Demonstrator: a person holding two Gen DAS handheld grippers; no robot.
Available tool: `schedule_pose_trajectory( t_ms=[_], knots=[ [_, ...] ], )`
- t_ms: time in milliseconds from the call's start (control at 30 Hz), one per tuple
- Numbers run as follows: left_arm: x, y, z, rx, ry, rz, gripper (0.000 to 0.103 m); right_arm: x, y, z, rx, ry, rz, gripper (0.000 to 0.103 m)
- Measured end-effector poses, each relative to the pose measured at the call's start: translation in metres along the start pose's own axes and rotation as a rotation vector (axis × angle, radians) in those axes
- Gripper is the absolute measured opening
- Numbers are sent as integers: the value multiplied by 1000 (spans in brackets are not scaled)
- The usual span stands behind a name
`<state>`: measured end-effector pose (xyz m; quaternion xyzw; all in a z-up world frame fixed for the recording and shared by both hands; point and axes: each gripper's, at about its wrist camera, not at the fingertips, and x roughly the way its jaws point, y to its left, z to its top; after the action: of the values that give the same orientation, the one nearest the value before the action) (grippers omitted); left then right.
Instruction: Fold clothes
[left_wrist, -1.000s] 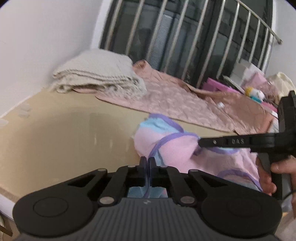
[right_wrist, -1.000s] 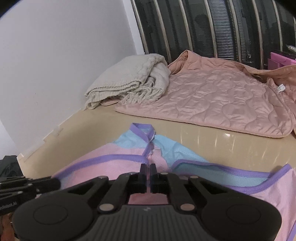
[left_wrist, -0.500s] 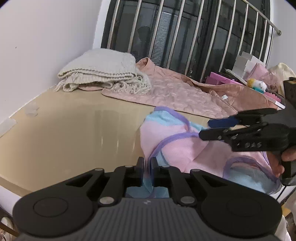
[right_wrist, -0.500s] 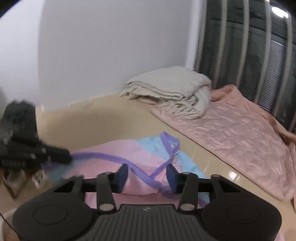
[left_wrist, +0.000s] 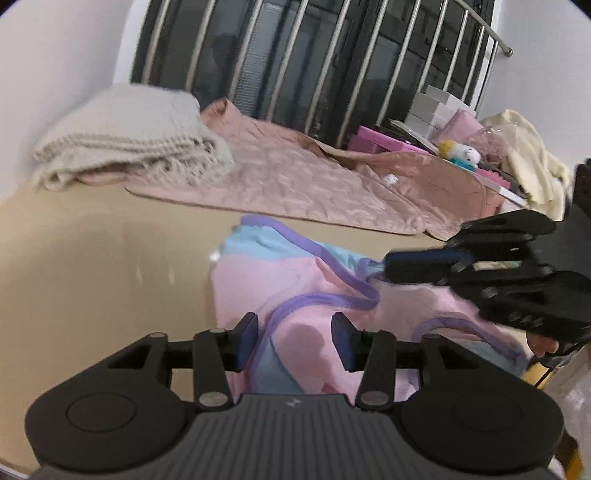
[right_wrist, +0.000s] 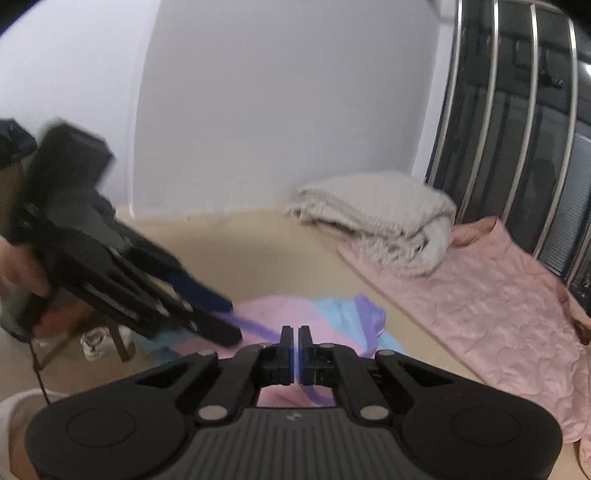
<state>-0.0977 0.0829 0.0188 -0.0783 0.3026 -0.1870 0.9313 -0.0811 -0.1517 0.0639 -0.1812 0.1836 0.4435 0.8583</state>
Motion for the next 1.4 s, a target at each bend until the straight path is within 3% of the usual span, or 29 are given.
schedule_pose_trajectory(
  t_ms=[67, 100, 133, 167, 333, 467, 633, 667, 700, 733, 800, 900, 1000, 1067, 1133, 1167, 1200, 1300, 1400],
  knots=[
    [3, 2, -1, -10, 11, 0, 39, -11, -3, 2, 10, -34, -8, 1],
    [4, 3, -2, -15, 19, 4, 27, -15, -6, 3, 20, -39, -7, 1],
    [5, 4, -3, -21, 29, 10, 8, -16, -9, 3, 34, -34, 4, 2],
    [5, 6, -3, -30, 32, 12, 4, -15, -13, 3, 45, -17, 11, 2],
    [-12, 12, -7, -73, -9, 22, 3, 10, -8, -2, -41, 111, 16, 12],
    [-27, 13, -9, -92, -49, 37, 1, 34, -8, -4, -69, 169, 5, 31],
    [-31, 10, -17, -100, -48, 38, 1, 38, -40, 3, 164, 144, -14, 32],
    [-29, 8, -19, -78, -43, 44, 3, 40, -45, 4, 203, 141, -10, 32],
    [-28, 6, -21, -61, -44, 61, 10, 41, -51, 4, 240, 138, -7, 32],
    [-28, 5, -22, -55, -52, 82, 25, 42, -53, 3, 256, 143, -11, 32],
    [-27, 4, -21, -50, -61, 89, 35, 47, -53, 2, 267, 161, -31, 32],
    [-24, 2, -18, -44, -54, 67, 35, 50, -47, -1, 256, 177, -36, 32],
    [-18, -1, -15, -27, -21, 60, 14, 52, -42, -5, 259, 193, -36, 32],
    [-15, -3, -16, -18, -6, 63, 11, 54, -42, -6, 286, 201, -41, 31],
    [-15, -4, -18, -24, -5, 68, 2, 59, -46, -8, 329, 217, -43, 31],
    [-16, -4, -18, -34, -12, 69, 2, 62, -48, -9, 354, 229, -46, 20],
    [-19, -3, -19, -50, -28, 71, 2, 64, -48, -10, 369, 238, -52, 3],
    [-34, 3, -19, -110, -109, 77, 1, 65, -54, -10, 451, 224, -57, 2],
    [-59, 18, -21, -222, -263, 97, 1, 57, -66, 8, 587, 142, -28, 2]
  ],
)
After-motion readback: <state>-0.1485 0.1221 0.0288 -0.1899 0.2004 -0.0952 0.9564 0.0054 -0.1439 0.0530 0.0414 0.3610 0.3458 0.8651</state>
